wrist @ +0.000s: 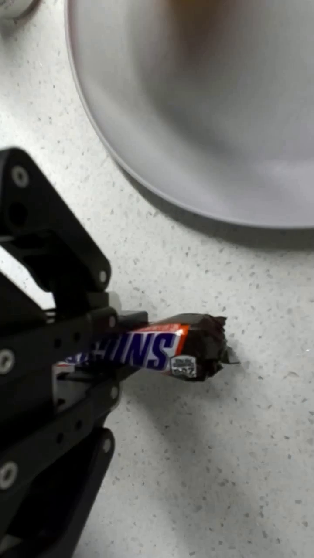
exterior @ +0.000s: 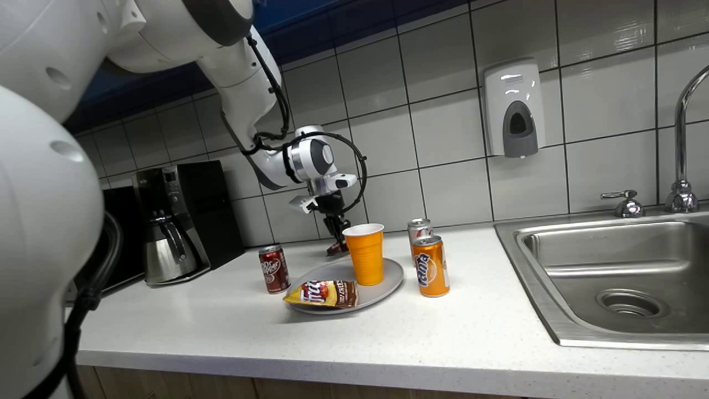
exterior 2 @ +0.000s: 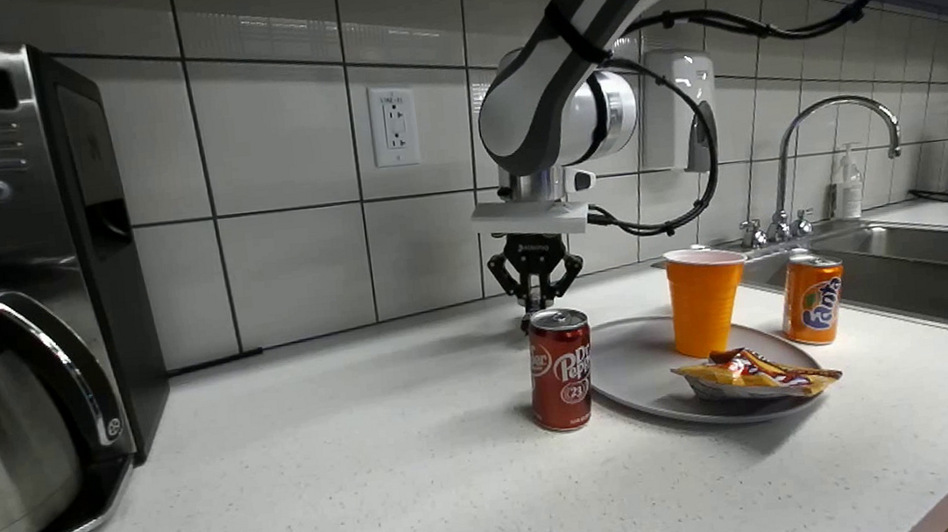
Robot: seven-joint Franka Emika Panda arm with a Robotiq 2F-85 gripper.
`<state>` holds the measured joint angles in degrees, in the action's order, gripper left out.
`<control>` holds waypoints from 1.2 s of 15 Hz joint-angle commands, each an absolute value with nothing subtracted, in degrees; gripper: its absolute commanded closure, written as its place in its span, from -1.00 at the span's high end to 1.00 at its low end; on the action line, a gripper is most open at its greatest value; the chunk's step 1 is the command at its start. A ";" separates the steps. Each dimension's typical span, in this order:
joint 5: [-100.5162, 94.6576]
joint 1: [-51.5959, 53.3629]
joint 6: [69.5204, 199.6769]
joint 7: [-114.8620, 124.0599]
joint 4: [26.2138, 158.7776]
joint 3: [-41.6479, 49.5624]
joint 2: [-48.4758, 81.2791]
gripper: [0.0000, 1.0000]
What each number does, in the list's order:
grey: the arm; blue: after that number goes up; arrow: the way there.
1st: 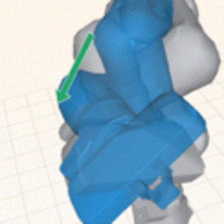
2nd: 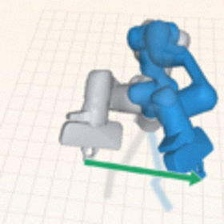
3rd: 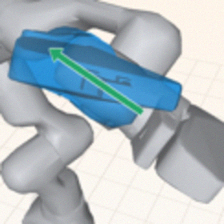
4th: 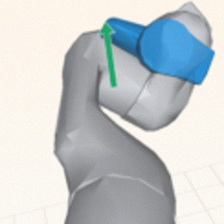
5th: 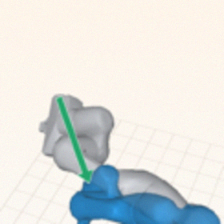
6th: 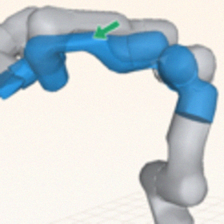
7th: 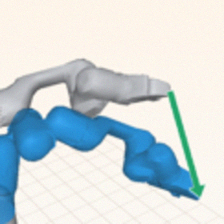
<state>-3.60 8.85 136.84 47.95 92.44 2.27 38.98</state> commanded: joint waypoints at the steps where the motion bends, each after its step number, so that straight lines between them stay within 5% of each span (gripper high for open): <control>1: -2.41 9.51 133.55 46.94 88.87 3.08 40.39 0.01; 8: -2.40 9.70 134.62 47.67 92.38 3.23 36.48 0.99; 18: -3.31 10.18 134.49 49.69 101.74 3.95 26.19 1.00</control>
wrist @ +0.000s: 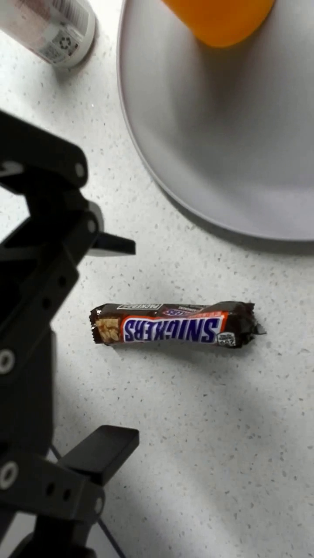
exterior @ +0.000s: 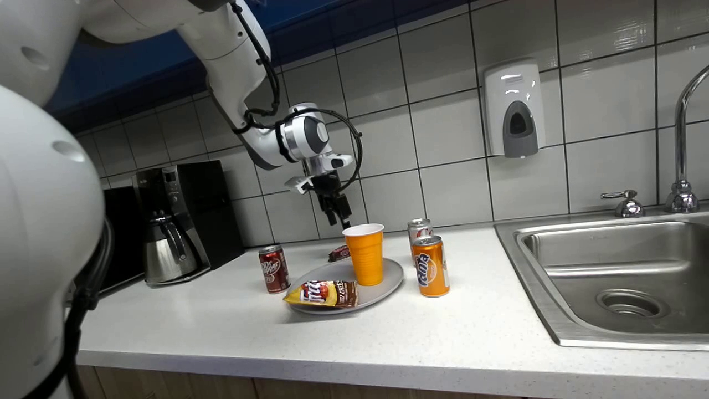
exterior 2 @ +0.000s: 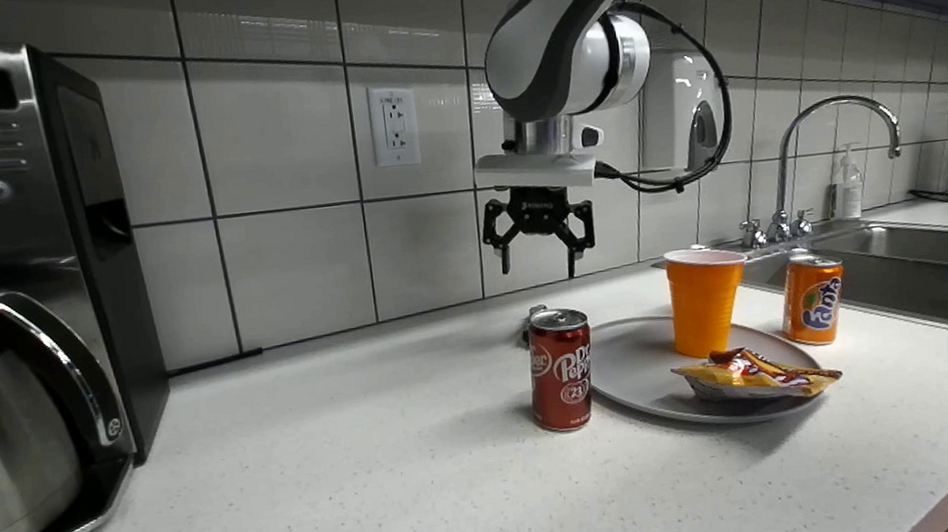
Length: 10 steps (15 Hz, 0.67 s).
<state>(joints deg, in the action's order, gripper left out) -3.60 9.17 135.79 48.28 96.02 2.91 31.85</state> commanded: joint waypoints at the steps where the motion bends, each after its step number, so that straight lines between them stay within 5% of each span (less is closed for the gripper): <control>1: -3.46 10.18 134.51 50.02 103.01 4.00 25.00 1.00; 10: -5.84 9.55 135.25 53.84 115.88 4.37 13.04 1.00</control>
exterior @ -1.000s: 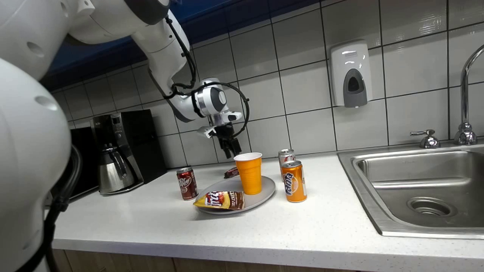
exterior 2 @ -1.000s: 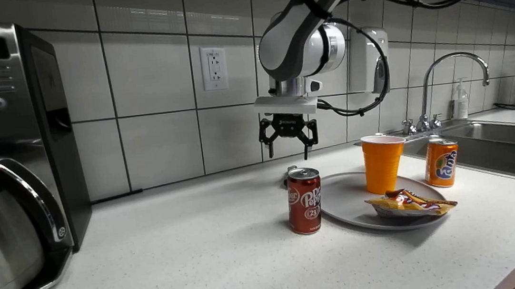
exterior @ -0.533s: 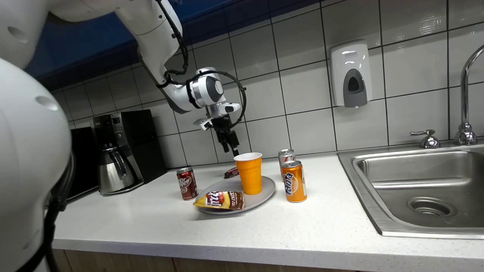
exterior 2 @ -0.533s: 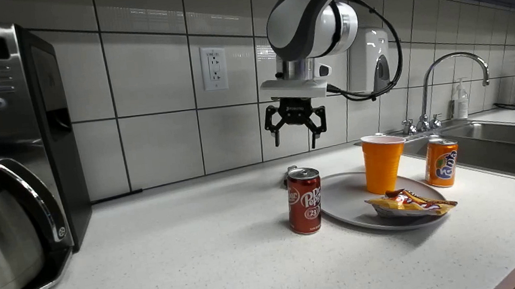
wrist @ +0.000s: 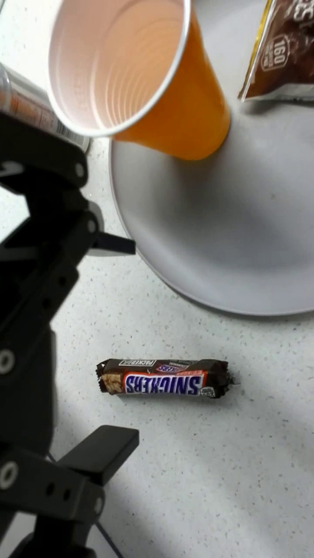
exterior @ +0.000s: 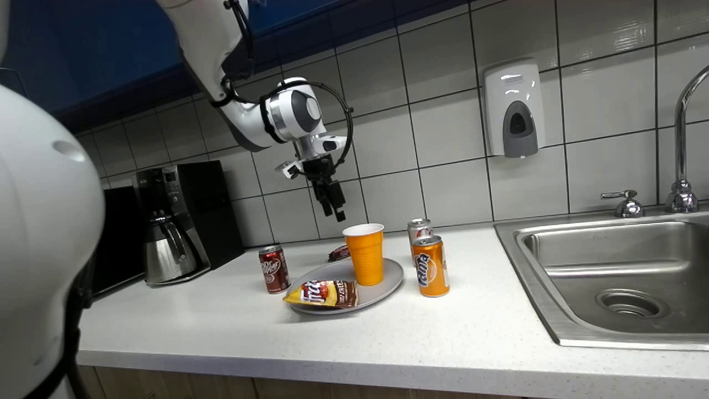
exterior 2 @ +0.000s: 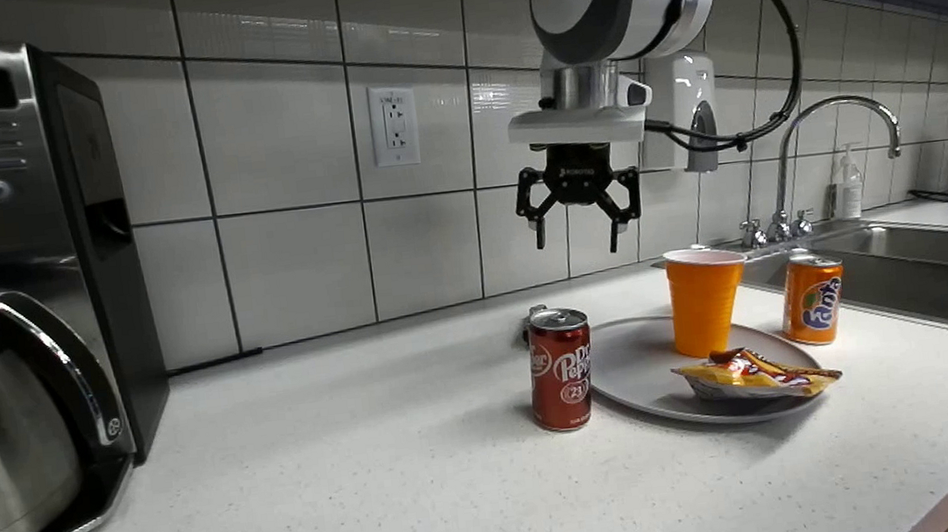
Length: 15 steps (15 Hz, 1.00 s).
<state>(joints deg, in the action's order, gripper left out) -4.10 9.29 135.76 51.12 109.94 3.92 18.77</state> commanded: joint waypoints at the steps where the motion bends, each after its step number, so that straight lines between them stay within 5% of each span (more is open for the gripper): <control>1: -6.27 9.42 135.27 54.32 117.12 4.32 11.93 1.00; 15: -10.05 4.18 135.69 56.28 133.48 3.12 -3.34 1.00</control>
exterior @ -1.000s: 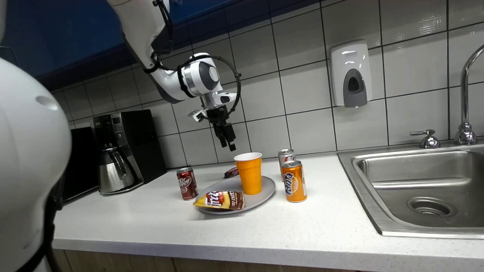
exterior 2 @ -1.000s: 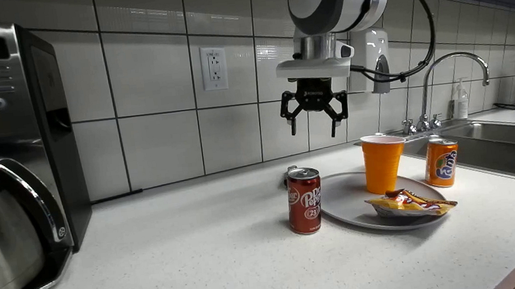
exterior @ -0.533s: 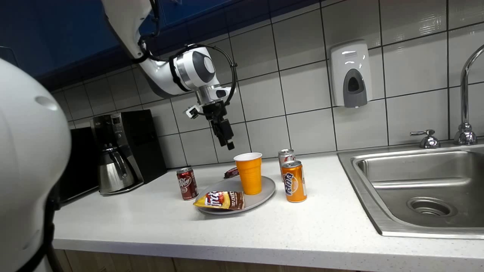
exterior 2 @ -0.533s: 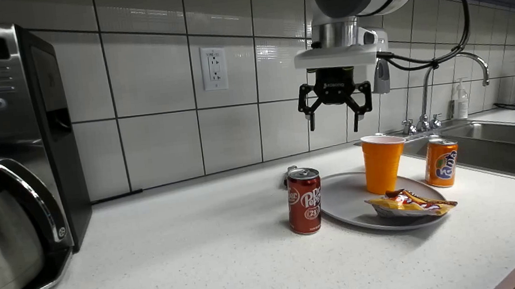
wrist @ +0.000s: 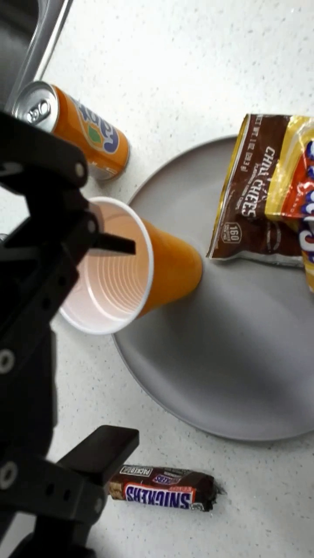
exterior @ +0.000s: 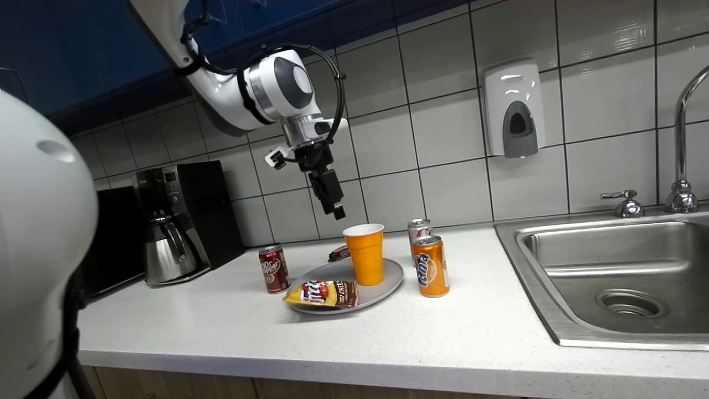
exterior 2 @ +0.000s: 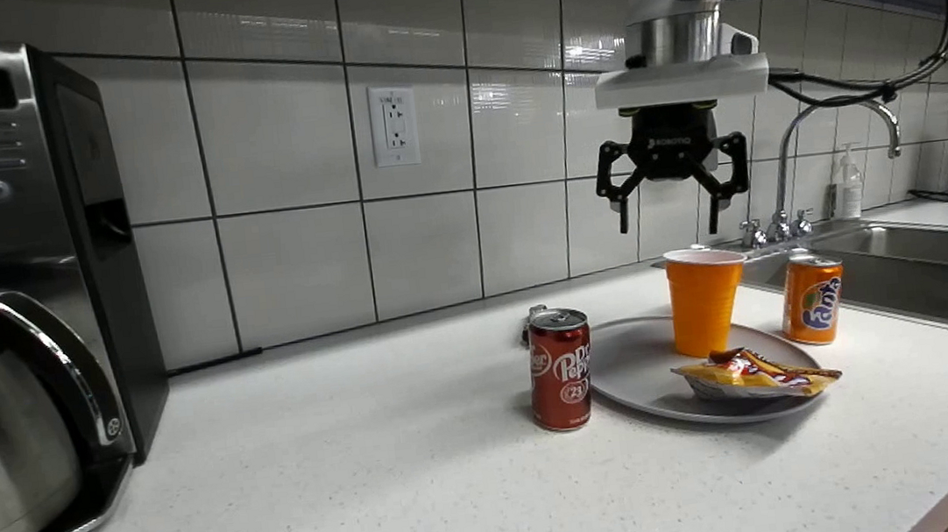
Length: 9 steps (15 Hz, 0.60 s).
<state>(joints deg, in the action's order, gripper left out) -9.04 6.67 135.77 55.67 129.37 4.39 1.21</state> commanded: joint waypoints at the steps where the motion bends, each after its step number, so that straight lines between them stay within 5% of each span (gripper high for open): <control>1: -10.02 3.56 135.93 55.90 134.40 3.14 -4.04 1.00; 9: -9.09 0.91 136.75 53.38 134.91 2.71 -4.17 1.00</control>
